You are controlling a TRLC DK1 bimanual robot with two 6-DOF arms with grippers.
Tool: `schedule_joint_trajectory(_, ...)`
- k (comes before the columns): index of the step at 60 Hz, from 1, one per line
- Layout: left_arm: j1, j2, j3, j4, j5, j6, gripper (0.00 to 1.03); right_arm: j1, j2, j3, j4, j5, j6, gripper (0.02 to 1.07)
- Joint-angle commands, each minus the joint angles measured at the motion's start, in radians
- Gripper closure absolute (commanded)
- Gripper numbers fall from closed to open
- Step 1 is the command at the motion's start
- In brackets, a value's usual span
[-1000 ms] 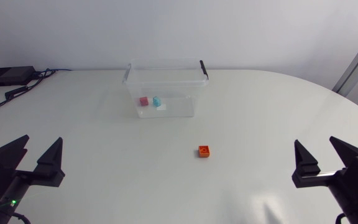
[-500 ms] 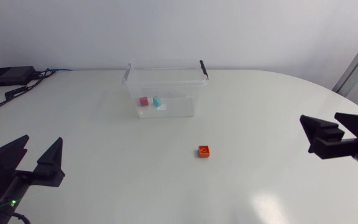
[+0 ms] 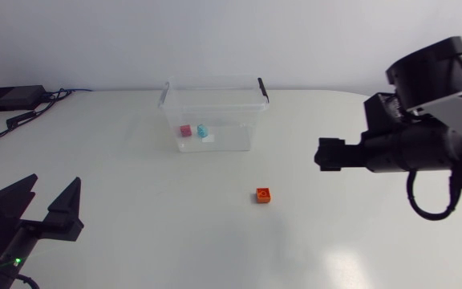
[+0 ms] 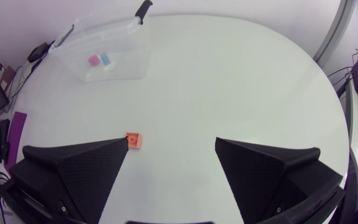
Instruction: Place the duplo bricks in the container
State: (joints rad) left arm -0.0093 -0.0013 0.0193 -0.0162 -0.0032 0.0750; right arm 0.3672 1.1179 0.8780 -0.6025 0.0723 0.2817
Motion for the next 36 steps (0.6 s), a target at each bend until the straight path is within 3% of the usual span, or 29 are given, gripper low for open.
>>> schedule_joint_trajectory(1, 0.006, -0.011, -0.018, 0.009, 0.008, -0.009, 0.04, 0.030, 0.088, 0.035, 0.004, 0.004, 0.016, 0.06)
schedule_joint_trajectory(36, 0.006, -0.011, -0.018, 0.009, 0.008, -0.009, 0.04, 0.220, 0.508, 0.104, 0.168, -0.005, 0.131, 0.06)
